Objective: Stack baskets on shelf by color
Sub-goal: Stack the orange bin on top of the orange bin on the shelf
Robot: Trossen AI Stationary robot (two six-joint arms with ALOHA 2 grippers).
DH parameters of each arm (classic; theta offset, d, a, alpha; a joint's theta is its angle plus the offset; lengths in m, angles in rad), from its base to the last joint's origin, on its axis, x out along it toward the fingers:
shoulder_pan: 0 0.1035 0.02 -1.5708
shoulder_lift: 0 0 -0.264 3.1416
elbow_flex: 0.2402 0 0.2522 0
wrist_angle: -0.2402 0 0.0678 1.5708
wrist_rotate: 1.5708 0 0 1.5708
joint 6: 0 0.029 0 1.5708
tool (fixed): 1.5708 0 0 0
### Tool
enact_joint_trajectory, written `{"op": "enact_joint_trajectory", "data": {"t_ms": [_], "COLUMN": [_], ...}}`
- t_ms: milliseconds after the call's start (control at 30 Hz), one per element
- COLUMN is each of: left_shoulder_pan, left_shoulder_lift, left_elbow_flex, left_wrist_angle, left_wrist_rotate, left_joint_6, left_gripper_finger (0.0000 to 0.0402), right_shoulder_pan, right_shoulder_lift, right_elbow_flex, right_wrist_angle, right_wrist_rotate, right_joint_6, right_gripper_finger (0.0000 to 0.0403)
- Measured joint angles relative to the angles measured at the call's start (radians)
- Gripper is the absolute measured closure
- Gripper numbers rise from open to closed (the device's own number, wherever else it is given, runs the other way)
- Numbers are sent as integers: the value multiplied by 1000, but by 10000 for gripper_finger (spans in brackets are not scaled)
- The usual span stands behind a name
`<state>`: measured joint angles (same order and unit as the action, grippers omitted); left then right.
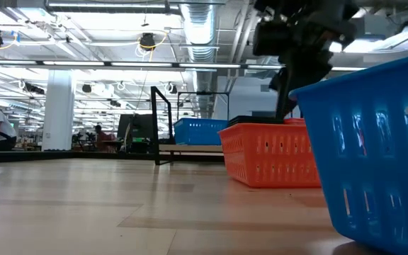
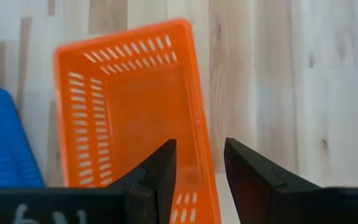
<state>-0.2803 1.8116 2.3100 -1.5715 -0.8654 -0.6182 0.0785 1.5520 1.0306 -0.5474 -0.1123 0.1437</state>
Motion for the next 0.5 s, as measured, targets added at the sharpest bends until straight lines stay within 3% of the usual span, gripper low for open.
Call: {"op": "enact_joint_trajectory", "data": {"t_ms": [500], "left_shoulder_pan": [-7], "left_shoulder_lift": [-27], "left_elbow_flex": [-1], "left_wrist_angle": [0], "left_wrist_rotate": [-5], "left_joint_6": [72], "left_gripper_finger": [401], "right_shoulder_pan": [-29], "right_shoulder_lift": [169], "right_elbow_flex": [-1], "right_wrist_angle": [34], "right_wrist_rotate": [-159], "right_joint_6": [-55], "right_gripper_finger": [254]}}
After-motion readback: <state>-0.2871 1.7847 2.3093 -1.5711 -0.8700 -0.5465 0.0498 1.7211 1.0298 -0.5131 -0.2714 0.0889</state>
